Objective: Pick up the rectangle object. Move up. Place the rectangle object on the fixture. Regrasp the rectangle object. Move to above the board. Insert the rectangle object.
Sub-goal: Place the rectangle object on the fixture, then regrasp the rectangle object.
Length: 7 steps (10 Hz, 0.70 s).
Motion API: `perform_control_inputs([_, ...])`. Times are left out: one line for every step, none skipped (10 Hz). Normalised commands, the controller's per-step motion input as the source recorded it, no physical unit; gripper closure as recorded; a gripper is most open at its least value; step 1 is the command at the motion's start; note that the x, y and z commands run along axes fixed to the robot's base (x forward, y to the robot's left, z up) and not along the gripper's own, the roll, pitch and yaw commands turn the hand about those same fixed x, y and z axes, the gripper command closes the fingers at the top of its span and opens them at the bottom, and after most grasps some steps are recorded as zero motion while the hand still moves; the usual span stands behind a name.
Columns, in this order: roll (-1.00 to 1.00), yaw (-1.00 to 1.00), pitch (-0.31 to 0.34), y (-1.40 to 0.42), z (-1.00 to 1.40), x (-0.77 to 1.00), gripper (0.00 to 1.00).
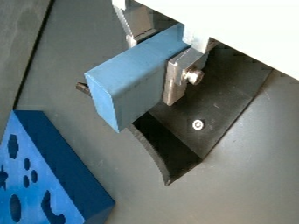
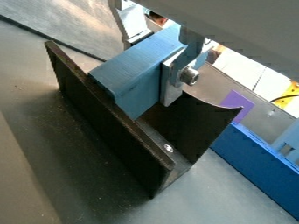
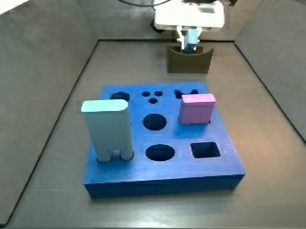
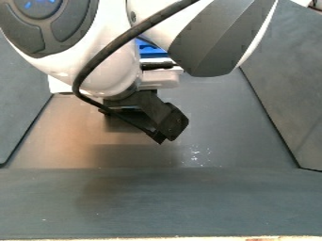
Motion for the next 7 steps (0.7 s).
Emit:
perform_control_inputs([0.0,0.0,0.0,0.0,0.0,0.0,0.0])
perform_control_inputs([-0.1,0.1,0.008,0.0,1.0,0.0,0.0])
perform_control_inputs([-0.09,0.11,0.017,0.0,1.0,-0.01,0.0])
perform_control_inputs([-0.04,0.09,0.049,0.0,1.0,-0.03,0.0])
perform_control_inputs([0.01,0.08,0.078,0.0,1.0,-0.03,0.0])
perform_control_inputs([0.03,0.06,0.11,-0.01,1.0,-0.04,0.0])
perform_control_inputs([0.05,0.04,0.141,0.0,0.92,-0.04,0.0])
